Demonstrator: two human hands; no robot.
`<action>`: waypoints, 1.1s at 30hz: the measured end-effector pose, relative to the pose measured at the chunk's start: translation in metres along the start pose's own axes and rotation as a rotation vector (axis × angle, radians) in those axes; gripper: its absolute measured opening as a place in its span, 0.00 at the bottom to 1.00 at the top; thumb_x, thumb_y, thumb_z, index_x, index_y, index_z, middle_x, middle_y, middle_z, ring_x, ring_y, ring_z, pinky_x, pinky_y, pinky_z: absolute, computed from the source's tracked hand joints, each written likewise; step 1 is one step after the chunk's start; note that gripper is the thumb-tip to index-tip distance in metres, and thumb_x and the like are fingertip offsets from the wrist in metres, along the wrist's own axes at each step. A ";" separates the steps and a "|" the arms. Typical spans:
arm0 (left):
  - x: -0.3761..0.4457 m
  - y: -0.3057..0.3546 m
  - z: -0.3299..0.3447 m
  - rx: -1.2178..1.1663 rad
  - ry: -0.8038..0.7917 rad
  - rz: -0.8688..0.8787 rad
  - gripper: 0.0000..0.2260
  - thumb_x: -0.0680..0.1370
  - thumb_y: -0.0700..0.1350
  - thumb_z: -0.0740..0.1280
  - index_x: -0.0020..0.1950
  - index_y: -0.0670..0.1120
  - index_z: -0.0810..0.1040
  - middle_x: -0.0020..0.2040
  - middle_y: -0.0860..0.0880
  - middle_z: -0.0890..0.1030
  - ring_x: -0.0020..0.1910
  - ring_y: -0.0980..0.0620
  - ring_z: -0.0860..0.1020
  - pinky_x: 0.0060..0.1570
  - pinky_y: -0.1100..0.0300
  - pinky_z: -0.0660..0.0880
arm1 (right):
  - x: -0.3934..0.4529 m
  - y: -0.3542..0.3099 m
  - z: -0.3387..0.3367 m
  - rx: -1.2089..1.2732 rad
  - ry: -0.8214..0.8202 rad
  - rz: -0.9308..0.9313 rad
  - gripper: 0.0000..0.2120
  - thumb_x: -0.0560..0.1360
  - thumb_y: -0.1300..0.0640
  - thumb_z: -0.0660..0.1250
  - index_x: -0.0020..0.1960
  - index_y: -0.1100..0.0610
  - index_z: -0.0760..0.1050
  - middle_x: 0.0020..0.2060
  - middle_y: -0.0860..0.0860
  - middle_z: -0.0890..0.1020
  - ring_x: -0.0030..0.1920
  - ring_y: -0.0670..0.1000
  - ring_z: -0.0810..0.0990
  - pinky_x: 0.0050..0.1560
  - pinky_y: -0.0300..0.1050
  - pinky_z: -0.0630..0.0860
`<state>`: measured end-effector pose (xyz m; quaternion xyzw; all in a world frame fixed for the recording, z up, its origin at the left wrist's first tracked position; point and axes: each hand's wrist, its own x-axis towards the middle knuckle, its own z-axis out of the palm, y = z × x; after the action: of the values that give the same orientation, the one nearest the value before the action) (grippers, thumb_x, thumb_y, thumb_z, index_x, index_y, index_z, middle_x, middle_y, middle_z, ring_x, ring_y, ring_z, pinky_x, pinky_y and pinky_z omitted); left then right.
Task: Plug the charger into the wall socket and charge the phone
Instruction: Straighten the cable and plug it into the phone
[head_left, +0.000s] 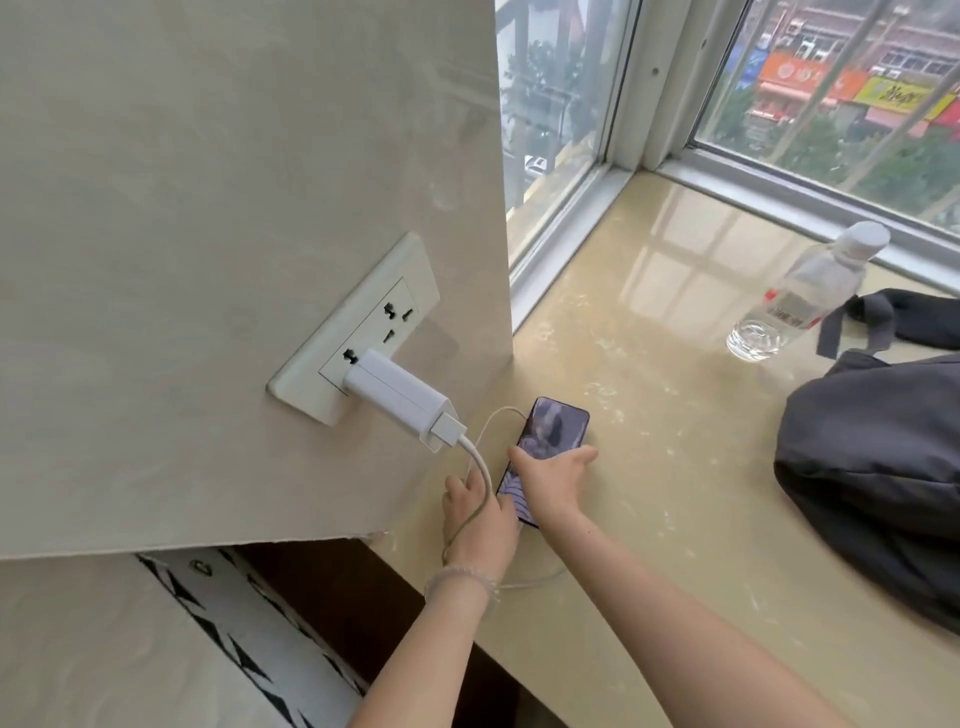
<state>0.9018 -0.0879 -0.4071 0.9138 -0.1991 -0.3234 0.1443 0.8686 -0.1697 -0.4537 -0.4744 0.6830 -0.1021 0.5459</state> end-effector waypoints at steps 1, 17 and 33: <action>0.002 0.000 0.001 0.005 -0.021 0.011 0.17 0.77 0.43 0.61 0.65 0.41 0.68 0.59 0.41 0.69 0.56 0.42 0.72 0.48 0.57 0.66 | 0.001 0.000 0.002 0.007 0.012 -0.001 0.26 0.63 0.52 0.73 0.47 0.56 0.56 0.39 0.51 0.69 0.37 0.54 0.70 0.36 0.47 0.69; 0.015 -0.002 0.004 -0.073 -0.017 -0.024 0.13 0.78 0.39 0.57 0.60 0.44 0.75 0.59 0.40 0.70 0.57 0.39 0.72 0.53 0.52 0.70 | 0.008 0.001 -0.032 -0.214 -0.020 -0.027 0.17 0.74 0.70 0.54 0.29 0.57 0.57 0.27 0.54 0.62 0.33 0.55 0.59 0.29 0.49 0.51; -0.006 -0.002 0.005 -0.018 0.118 0.074 0.18 0.78 0.40 0.58 0.68 0.48 0.69 0.71 0.38 0.61 0.71 0.41 0.59 0.67 0.52 0.62 | 0.000 0.002 -0.045 -0.289 0.004 -0.093 0.14 0.70 0.68 0.57 0.28 0.58 0.62 0.31 0.59 0.68 0.32 0.54 0.64 0.33 0.45 0.58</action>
<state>0.8943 -0.0840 -0.4083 0.9220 -0.2208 -0.2650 0.1761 0.8292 -0.1860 -0.4380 -0.5791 0.6689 -0.0287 0.4652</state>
